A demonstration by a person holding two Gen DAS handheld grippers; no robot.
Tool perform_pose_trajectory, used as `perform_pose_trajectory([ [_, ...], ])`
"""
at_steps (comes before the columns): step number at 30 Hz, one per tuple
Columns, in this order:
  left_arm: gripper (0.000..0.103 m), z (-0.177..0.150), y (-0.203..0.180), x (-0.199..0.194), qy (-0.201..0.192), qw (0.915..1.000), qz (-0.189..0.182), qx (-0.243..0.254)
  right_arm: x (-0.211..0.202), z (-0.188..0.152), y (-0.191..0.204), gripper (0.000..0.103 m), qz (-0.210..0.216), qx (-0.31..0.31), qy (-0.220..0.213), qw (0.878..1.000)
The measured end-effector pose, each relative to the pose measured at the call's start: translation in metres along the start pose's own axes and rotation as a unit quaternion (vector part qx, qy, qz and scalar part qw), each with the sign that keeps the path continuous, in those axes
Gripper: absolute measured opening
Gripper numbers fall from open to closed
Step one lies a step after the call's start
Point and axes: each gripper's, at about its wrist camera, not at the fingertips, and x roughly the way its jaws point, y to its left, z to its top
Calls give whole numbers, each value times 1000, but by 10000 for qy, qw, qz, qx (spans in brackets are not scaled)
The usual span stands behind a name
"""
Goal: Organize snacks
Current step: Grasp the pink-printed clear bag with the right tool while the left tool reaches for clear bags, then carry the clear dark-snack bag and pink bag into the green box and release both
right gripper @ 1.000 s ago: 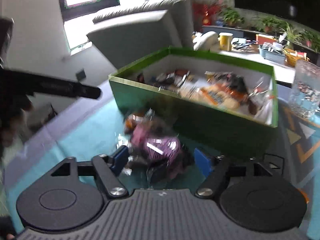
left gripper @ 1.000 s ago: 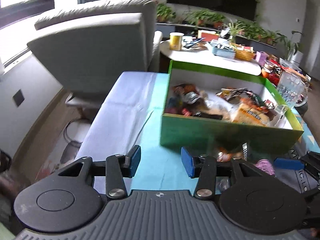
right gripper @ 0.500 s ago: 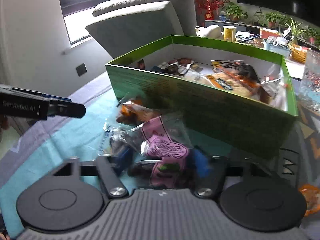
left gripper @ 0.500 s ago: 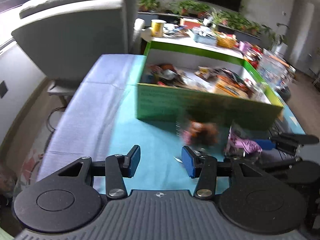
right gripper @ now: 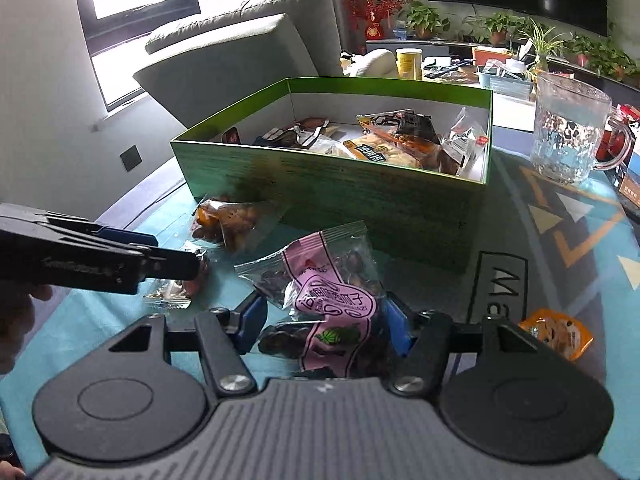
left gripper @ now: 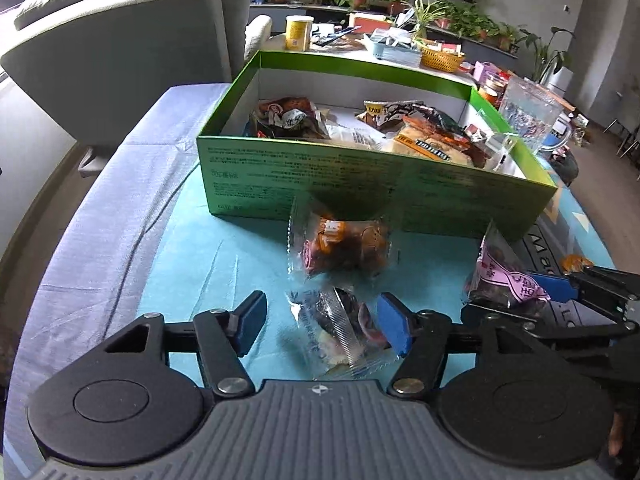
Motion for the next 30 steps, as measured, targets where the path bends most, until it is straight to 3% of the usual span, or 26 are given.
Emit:
perform_pose_trajectory([
  [2,56,-2,-2,7,71,9999,64,48,1,1,1,63,24,15,-30,10000],
  [4,44,-7,-2,7,-50,9998,36,167,-1,1,1,63,41,14,-87,10000],
  [7,37,-7,-1,5,-59,9997,-50,230,-6,3,1,63,39,-5,-177,9998],
  [19,35,-4,5,-25,-341,9990,-156,227,-16,20,3,63,12,-20,-574,9984],
  [22,32,-3,6,-32,-458,9986,-102,236,-19,24,4,63,12,-24,-663,9978],
  [24,21,0,6,-36,-530,9983,-74,235,-21,27,6,63,-1,-29,-733,9973],
  [30,20,12,8,-45,-785,9966,-61,254,-27,39,4,63,-51,63,-987,9951],
])
